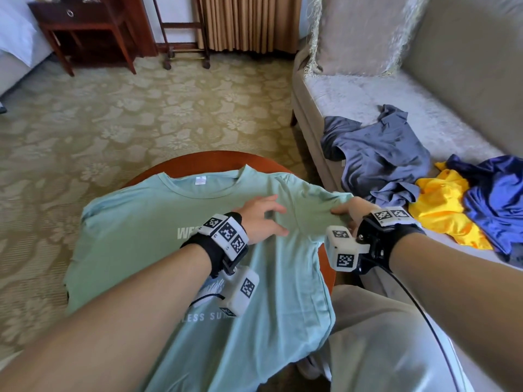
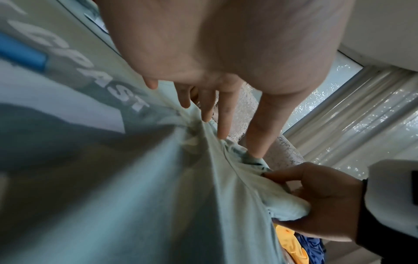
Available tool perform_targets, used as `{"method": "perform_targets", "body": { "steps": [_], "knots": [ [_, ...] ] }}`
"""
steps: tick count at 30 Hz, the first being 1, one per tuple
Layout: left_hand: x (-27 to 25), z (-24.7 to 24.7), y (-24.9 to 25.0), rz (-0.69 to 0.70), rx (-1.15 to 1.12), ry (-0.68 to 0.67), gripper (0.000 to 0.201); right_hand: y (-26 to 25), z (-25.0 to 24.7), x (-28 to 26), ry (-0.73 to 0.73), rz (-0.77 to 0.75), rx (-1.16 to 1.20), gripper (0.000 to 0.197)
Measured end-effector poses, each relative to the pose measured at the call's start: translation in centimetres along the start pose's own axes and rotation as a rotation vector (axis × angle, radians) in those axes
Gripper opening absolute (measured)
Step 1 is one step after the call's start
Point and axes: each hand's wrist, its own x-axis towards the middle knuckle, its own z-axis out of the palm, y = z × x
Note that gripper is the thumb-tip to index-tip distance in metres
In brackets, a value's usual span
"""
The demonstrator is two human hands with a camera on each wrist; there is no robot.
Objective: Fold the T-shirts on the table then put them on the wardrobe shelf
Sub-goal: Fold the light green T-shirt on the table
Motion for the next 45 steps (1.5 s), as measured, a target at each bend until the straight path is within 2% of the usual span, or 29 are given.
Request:
{"method": "perform_targets", "body": {
  "steps": [3,4,7,10,14,18,20,22,25,27,31,33,36,39,43,45],
  "knots": [
    [0.1,0.5,0.4,0.004,0.039,-0.038,0.058,-2.2,0.7,-4.5,-0.035,0.041,0.017,0.005],
    [0.1,0.7,0.6,-0.001,0.055,-0.061,0.060,-2.3,0.5,-4.6,-0.040,0.028,0.024,0.005],
    [0.2,1.1,1.0,-0.008,0.084,-0.101,0.064,-2.5,0.3,-6.2,-0.093,0.070,0.102,0.024],
    [0.4,1.5,0.5,-0.004,0.016,-0.052,0.062,-2.9,0.6,-7.4,-0.109,0.062,0.137,0.038],
    [0.4,1.5,-0.3,-0.017,-0.186,-0.003,0.069,-3.8,1.1,-7.6,-0.062,0.019,0.192,0.036],
    [0.2,0.8,-0.2,0.035,-0.440,0.080,0.049,-4.5,2.8,-8.5,-0.028,-0.113,0.247,0.023],
    [0.0,0.3,0.2,0.036,-0.572,0.138,0.043,-4.7,4.1,-9.0,-0.048,-0.203,0.208,0.025],
    [-0.1,-0.3,0.4,-0.033,-0.756,0.137,0.042,-5.0,5.2,-9.3,-0.118,-0.245,0.131,0.035],
    [0.0,-1.0,0.2,-0.158,-0.982,0.147,0.051,-5.1,7.5,-9.4,-0.194,-0.245,-0.085,0.031],
    [-0.1,-1.5,-0.2,-0.237,-1.064,0.211,0.061,-4.9,9.0,-9.6,-0.246,-0.247,-0.266,0.022],
    [-0.9,-2.9,-1.6,-0.324,-0.895,0.465,0.045,-4.1,10.7,-10.0,-0.330,-0.183,-0.399,0.020],
    [-1.8,-4.0,-2.7,-0.322,-0.790,0.541,0.033,-4.0,11.3,-9.9,-0.309,-0.173,-0.402,0.018],
    [-4.2,-6.3,-4.9,-0.332,-0.688,0.625,0.026,-4.8,12.8,-10.0,-0.228,-0.206,-0.448,0.016],
    [-7.4,-9.3,-8.1,-0.379,-0.585,0.731,0.018,-5.9,16.0,-10.5,-0.165,-0.269,-0.478,0.030],
    [-12.1,-13.0,-13.7,-0.570,-0.648,0.903,0.021,-6.7,22.4,-12.3,-0.126,-0.443,-0.721,0.047],
    [-14.5,-14.5,-16.3,-0.678,-0.660,0.895,0.024,-6.6,25.6,-13.4,-0.089,-0.500,-0.764,0.065]
  ]
}}
